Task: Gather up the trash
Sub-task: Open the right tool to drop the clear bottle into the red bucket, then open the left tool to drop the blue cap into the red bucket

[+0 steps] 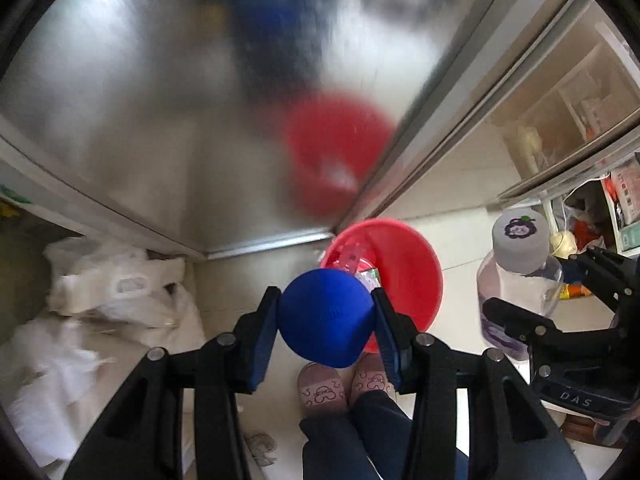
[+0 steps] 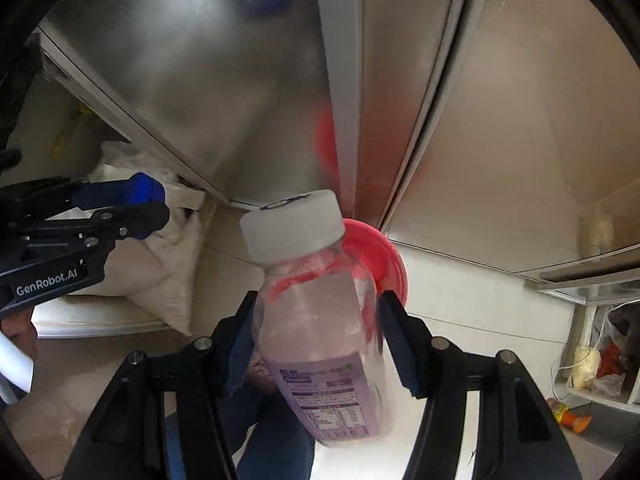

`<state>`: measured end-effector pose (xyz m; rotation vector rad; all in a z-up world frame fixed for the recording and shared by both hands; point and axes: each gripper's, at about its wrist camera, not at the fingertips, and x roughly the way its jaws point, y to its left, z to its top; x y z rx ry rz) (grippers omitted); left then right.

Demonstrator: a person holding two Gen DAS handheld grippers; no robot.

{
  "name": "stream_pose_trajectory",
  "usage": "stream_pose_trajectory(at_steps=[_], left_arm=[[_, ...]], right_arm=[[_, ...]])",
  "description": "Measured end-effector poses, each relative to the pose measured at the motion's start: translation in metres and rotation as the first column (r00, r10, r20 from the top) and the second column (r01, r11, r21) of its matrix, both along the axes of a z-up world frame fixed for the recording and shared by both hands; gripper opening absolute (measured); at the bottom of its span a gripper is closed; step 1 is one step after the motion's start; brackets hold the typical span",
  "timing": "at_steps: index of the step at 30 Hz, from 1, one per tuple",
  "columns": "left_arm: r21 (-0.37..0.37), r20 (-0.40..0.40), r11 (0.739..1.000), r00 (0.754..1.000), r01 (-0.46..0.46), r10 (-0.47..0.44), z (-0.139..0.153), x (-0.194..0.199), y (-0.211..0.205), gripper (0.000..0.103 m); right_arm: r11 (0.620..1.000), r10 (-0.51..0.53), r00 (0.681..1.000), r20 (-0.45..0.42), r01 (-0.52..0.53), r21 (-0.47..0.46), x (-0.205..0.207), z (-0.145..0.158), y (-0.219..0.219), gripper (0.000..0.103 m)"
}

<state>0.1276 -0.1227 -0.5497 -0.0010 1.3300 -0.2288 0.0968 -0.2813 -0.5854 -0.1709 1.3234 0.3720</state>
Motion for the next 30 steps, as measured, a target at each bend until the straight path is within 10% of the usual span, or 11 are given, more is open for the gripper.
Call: stream_pose_trajectory(at_steps=[14, 17, 30], left_arm=[[0.048, -0.035, 0.998, 0.998, 0.045, -0.043, -0.064, 0.011, -0.015, 0.043], [0.045, -0.037, 0.997, 0.998, 0.058, -0.057, -0.064, 0.012, -0.017, 0.043], [0.002, -0.04, 0.979, 0.978, 0.204, -0.204, -0.056, 0.007, -0.064, 0.043]], right_arm=[[0.999, -0.039, 0.996, -0.076, 0.042, 0.031, 0.018, -0.096, -0.002, 0.063], [0.997, -0.066, 0.996, -0.067, 0.068, 0.03, 0.016, -0.083, -0.003, 0.09], [0.968, -0.25, 0.968, -0.038, 0.249, -0.024, -0.012, -0.062, -0.049, 0.102]])
